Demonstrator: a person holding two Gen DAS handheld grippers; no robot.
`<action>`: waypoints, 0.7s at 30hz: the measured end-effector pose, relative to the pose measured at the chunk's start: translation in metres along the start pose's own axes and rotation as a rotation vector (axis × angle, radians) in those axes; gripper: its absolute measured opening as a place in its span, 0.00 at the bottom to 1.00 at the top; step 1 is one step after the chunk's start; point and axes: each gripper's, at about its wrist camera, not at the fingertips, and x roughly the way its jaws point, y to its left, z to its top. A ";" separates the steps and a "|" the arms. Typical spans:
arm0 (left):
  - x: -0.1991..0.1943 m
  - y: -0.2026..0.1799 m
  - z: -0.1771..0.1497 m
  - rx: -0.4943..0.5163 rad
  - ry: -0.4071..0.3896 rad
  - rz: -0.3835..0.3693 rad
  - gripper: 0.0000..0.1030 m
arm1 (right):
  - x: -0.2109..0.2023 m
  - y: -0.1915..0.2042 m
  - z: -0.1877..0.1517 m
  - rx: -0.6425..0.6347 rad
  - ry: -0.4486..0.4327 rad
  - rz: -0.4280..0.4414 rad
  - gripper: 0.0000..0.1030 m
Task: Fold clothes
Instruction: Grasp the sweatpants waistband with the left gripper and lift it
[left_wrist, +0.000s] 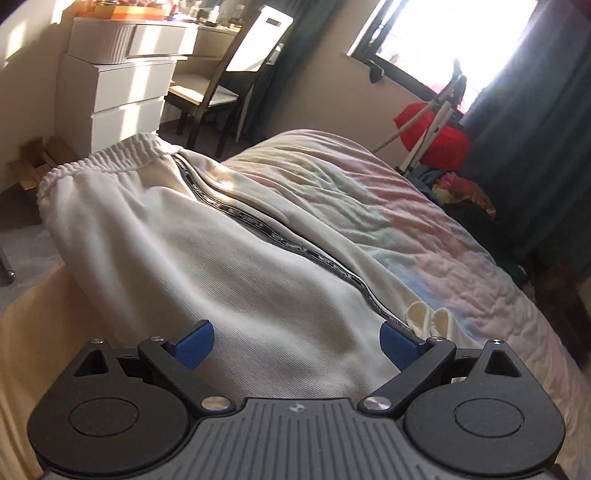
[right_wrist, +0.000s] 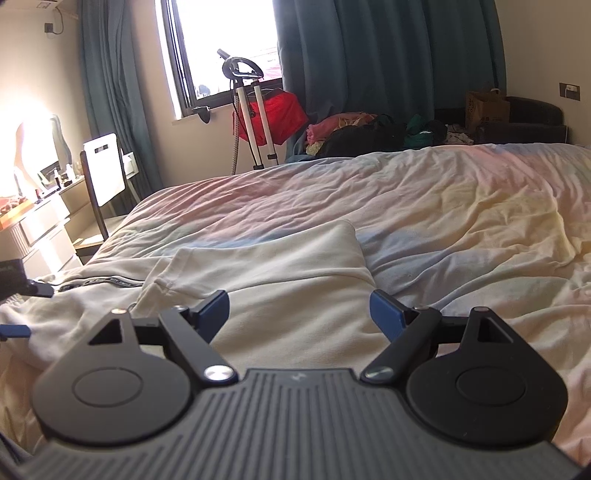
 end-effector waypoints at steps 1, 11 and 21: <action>-0.005 0.010 0.009 -0.032 -0.012 0.021 0.96 | 0.000 0.000 -0.001 -0.002 0.003 0.001 0.82; 0.009 0.110 0.028 -0.450 0.064 0.002 0.93 | 0.005 0.003 -0.007 -0.001 0.043 -0.011 0.82; 0.031 0.143 0.031 -0.563 0.046 -0.044 0.88 | 0.022 0.009 -0.013 -0.018 0.090 -0.043 0.82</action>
